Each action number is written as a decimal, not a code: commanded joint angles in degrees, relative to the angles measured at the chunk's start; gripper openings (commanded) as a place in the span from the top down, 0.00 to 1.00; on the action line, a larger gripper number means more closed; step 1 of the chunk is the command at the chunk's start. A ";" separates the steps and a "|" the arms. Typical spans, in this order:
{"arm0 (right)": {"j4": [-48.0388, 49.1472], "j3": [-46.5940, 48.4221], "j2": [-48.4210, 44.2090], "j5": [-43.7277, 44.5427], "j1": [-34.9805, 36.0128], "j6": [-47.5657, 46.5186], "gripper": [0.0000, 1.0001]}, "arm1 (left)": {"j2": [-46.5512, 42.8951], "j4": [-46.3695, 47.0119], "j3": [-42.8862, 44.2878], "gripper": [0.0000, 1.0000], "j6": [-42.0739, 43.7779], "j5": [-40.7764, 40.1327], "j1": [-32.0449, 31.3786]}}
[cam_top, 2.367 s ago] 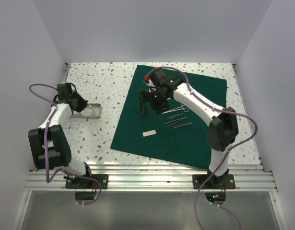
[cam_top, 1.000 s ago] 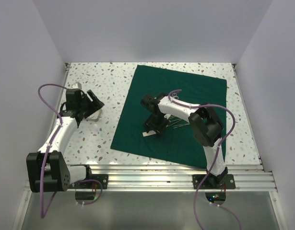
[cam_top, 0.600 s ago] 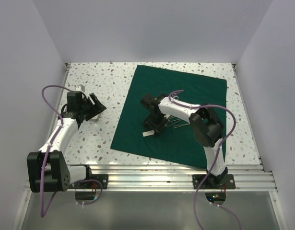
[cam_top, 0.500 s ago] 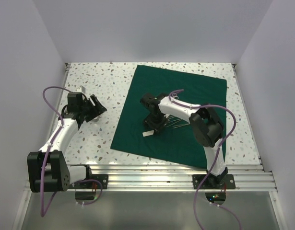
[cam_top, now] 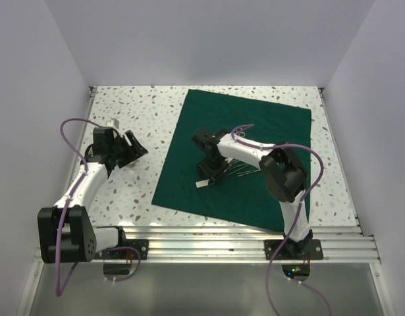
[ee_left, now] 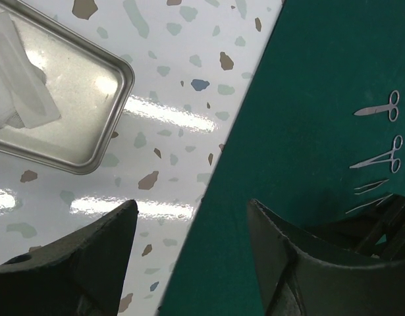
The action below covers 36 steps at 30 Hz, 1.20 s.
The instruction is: Prepare the surgical pack
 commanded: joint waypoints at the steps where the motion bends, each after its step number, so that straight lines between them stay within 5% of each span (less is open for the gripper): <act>1: -0.11 -0.27 -1.48 2.32 0.70 2.68 0.50 | 0.41 0.01 1.56 0.29 1.01 0.79 -0.19; 13: -0.12 -2.29 -1.48 2.14 1.06 3.21 0.50 | 1.64 -0.69 3.05 0.26 1.62 1.23 -0.19; 19: 0.15 -2.73 -1.12 2.58 0.97 2.95 0.63 | 1.91 -0.52 3.05 0.27 1.62 2.02 -0.19; 26: -0.64 -2.03 -1.56 3.02 1.14 2.07 0.66 | 1.99 -0.08 3.05 0.27 1.53 3.25 -0.28; 36: -5.48 5.70 -3.49 4.77 0.97 -12.93 0.69 | 3.57 12.66 -0.46 0.23 2.67 24.95 -4.39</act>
